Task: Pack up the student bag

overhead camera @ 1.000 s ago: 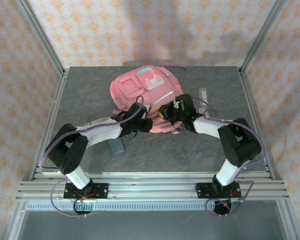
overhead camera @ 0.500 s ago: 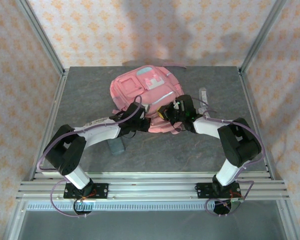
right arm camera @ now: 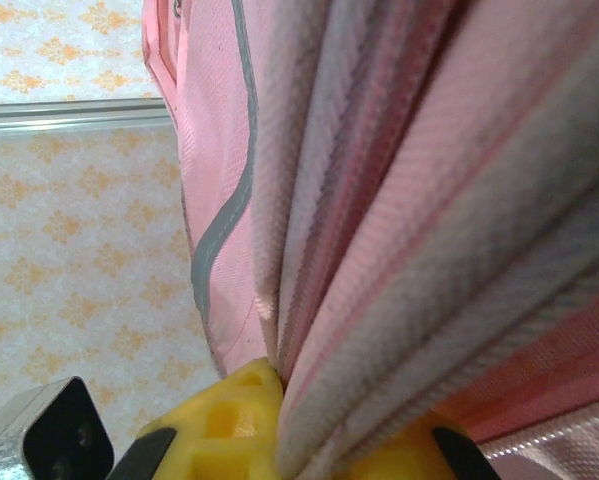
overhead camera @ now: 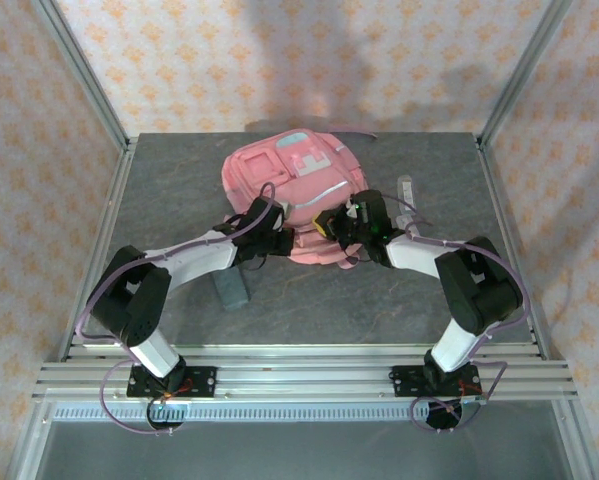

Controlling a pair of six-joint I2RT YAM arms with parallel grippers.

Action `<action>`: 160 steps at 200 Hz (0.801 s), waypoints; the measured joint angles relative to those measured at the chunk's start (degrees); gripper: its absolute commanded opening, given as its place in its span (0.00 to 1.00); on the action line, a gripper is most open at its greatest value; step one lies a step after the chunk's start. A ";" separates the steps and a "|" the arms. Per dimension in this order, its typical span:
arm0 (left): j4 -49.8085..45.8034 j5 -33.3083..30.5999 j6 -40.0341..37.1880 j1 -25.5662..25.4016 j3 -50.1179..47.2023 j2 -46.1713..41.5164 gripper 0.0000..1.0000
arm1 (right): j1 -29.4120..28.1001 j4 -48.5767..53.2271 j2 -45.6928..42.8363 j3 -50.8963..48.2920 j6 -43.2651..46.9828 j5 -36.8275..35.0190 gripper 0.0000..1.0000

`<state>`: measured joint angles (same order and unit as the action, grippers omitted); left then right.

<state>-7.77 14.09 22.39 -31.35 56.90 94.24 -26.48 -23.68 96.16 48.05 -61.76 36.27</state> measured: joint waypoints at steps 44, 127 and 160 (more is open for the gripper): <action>-2.29 0.66 -0.92 -0.17 1.31 -0.13 0.00 | 0.02 0.00 -0.22 0.00 -0.02 -0.09 0.00; -9.64 -4.57 -0.31 -8.74 10.80 4.83 0.00 | 0.00 0.92 -0.11 0.04 0.04 -0.87 0.00; -10.91 -6.93 -0.50 -7.87 10.36 4.61 0.00 | 0.46 0.94 -0.15 -0.09 0.04 -0.85 0.00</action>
<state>-18.68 7.16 21.89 -39.22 67.26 98.85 -26.02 -22.74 96.01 47.97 -61.71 35.42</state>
